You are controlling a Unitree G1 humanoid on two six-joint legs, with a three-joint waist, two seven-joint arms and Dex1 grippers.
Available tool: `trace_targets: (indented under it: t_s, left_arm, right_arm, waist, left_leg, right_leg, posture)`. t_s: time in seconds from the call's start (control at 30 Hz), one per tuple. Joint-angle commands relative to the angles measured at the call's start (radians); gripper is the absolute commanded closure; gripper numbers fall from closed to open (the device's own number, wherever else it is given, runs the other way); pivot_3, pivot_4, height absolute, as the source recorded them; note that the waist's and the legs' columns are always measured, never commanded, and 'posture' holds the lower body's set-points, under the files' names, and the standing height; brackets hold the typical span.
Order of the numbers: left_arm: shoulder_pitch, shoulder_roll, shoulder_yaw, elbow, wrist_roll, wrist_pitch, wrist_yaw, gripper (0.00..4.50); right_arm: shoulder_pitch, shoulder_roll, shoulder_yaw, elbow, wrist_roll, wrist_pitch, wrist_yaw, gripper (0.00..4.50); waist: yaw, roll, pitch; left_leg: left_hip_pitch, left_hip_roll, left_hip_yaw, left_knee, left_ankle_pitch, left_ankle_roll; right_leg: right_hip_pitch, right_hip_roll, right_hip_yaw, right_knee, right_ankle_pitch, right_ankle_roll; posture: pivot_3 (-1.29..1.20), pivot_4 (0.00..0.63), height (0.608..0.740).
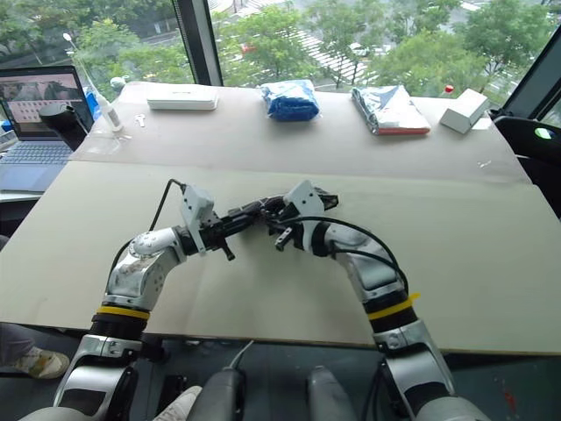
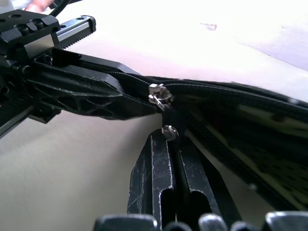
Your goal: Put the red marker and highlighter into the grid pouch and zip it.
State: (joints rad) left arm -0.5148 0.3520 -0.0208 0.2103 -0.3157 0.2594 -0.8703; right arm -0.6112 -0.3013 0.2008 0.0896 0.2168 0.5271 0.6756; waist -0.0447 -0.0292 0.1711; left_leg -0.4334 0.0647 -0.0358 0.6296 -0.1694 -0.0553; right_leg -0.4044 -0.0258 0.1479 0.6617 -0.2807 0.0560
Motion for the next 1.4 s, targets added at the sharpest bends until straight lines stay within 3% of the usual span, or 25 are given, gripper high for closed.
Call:
trace_targets:
  t_s: [0.03,0.17,0.33,0.7,0.9,1.13,1.4]
  left_arm:
    - [-0.003,0.005,0.013,-0.022,-0.007,-0.019,0.001,4.5]
    - [-0.004,0.004,0.012,-0.014,-0.006,-0.022,-0.002,4.5]
    - [-0.008,-0.003,0.006,-0.008,-0.005,-0.026,-0.001,4.5]
    - [-0.007,-0.019,-0.003,-0.011,-0.005,-0.03,-0.004,4.5]
    - [-0.01,-0.023,-0.018,-0.007,0.003,-0.05,-0.026,4.5]
    - [-0.03,-0.025,-0.111,0.037,0.084,-0.221,-0.108,4.5]
    - [-0.109,-0.036,-0.181,0.222,0.189,-0.446,-0.155,4.5]
  right_arm:
    - [0.023,-0.129,-0.082,-0.002,-0.045,-0.015,-0.012,4.46]
    - [0.041,-0.323,-0.106,0.098,-0.151,-0.092,-0.037,4.46]
    - [0.028,-0.365,-0.12,0.13,-0.153,-0.107,-0.037,4.46]
    - [0.072,-0.293,-0.136,-0.032,0.021,0.07,0.121,0.95]
    - [0.091,-0.415,-0.239,-0.013,0.082,0.109,0.203,0.95]
    - [0.305,-0.587,-0.428,-0.103,0.204,0.047,0.4,0.95]
    - [0.444,-0.582,-0.539,-0.212,0.287,0.079,0.392,0.95]
  waist:
    - [0.001,0.0,0.0]
    - [0.006,0.0,0.0]
    - [-0.016,0.0,0.0]
    - [-0.022,0.0,0.0]
    - [-0.001,0.0,0.0]
    - [0.01,0.0,0.0]
    - [0.0,0.0,0.0]
  left_leg:
    - [0.0,0.0,0.0,0.0,0.0,0.0]
    - [0.0,-0.001,0.0,0.0,0.0,0.0]
    - [0.001,0.0,0.0,-0.002,0.0,0.0]
    - [0.001,0.0,0.0,-0.002,0.0,0.0]
    - [0.001,-0.001,0.0,-0.001,0.0,0.0]
    - [0.0,-0.001,0.0,-0.002,0.0,0.0]
    - [0.002,-0.001,0.0,-0.001,0.0,0.0]
  right_leg:
    - [0.0,0.0,0.0,0.0,0.0,0.0]
    - [0.0,-0.001,0.0,-0.002,0.0,0.0]
    - [0.0,0.0,0.001,-0.002,0.0,0.0]
    - [0.001,0.0,0.001,-0.003,0.0,0.0]
    - [0.001,-0.001,0.001,-0.003,0.0,0.0]
    - [0.002,-0.001,0.001,-0.006,0.0,0.0]
    - [0.003,-0.001,0.001,-0.004,0.0,0.001]
  posture:
    - [0.0,0.15,0.74]
    - [0.0,0.15,0.74]
    - [0.0,0.15,0.74]
    - [0.0,0.15,0.74]
    - [0.0,0.15,0.74]
    - [0.0,0.15,0.74]
    - [0.0,0.15,0.74]
